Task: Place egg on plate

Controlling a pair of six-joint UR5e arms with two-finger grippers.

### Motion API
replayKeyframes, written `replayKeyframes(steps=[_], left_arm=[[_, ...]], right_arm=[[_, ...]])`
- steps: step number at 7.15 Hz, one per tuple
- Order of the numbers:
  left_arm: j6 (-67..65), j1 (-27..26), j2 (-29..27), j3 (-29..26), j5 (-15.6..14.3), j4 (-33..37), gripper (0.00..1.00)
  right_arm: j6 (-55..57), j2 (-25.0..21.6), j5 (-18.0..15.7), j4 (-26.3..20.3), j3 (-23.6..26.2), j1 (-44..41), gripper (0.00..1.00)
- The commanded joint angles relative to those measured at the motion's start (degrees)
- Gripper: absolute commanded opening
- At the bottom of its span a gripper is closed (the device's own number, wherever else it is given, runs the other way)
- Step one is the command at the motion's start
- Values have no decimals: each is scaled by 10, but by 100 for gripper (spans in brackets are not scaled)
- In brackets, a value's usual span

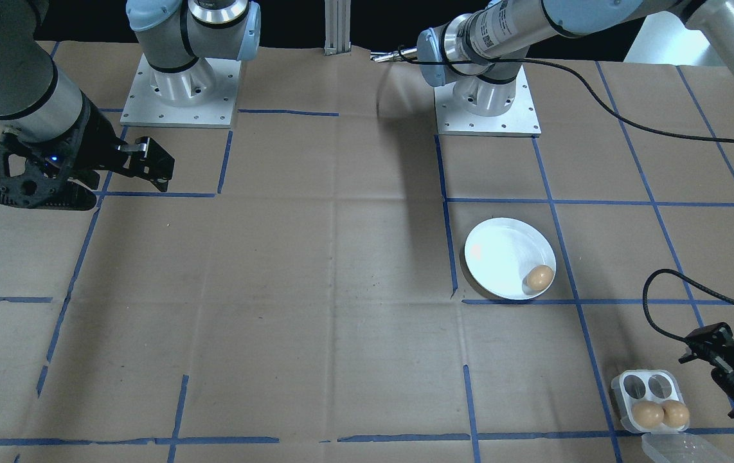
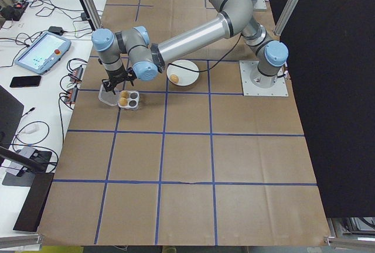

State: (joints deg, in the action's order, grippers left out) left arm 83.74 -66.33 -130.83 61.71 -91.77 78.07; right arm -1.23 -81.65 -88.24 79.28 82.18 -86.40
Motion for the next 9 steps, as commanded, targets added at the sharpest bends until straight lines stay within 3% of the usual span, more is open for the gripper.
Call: replayKeyframes(steps=[1,3,9], left_arm=[[19,-2,-37,-24,1,-6,100],[19,-5,-74,-54,0,-6,100],[24,-6,-91,-51,-1,-6,96]], right_arm=[[0,0,0,0,0,0,100],[0,0,0,0,0,0,100],[0,0,0,0,1,0,100]])
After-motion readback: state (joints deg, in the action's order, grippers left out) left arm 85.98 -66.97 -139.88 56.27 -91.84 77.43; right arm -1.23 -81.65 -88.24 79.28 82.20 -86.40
